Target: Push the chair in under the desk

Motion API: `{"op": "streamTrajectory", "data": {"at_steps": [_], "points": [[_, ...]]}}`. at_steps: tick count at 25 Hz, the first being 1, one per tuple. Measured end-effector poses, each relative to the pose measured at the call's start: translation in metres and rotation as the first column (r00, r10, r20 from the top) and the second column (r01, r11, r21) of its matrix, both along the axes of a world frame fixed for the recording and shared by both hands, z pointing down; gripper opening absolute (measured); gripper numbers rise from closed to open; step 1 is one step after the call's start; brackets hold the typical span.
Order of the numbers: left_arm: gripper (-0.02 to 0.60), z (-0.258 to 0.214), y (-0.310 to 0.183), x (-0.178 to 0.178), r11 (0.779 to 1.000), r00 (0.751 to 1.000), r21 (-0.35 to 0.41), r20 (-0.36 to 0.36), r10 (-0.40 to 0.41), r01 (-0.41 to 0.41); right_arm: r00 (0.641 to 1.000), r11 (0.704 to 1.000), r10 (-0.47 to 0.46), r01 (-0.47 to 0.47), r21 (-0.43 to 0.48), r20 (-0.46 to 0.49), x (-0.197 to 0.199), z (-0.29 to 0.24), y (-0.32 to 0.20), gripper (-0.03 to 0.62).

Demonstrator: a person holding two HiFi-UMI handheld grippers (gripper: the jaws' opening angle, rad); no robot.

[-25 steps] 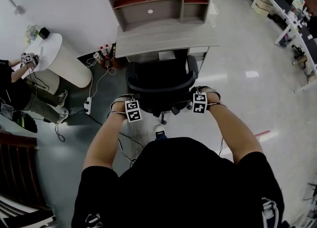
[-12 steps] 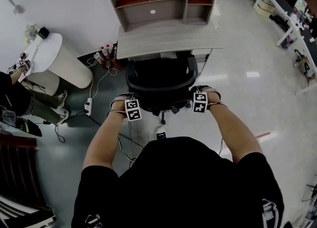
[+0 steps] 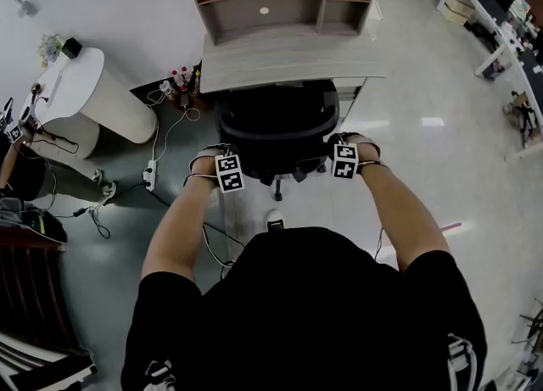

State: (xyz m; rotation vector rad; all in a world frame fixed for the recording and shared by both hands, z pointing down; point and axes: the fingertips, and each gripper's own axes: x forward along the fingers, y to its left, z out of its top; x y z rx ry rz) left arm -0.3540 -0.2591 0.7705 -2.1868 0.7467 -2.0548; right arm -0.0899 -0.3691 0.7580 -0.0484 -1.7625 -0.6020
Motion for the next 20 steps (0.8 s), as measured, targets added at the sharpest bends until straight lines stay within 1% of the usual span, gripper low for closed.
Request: {"op": "streamTrajectory", "data": {"at_steps": [10, 20], "points": [[0.094, -0.0026, -0.0095, -0.0028, 1.000, 1.000, -0.002, 0.001, 0.003, -0.003, 1.000, 1.000, -0.008, 0.008, 0.002, 0.009, -0.0037, -0.0016, -0.0112, 0.129], [0.094, -0.0018, -0.0077, -0.0006, 1.000, 1.000, 0.002, 0.000, 0.002, -0.002, 1.000, 1.000, -0.009, 0.009, 0.006, 0.013, -0.0027, -0.0015, -0.0092, 0.129]]}}
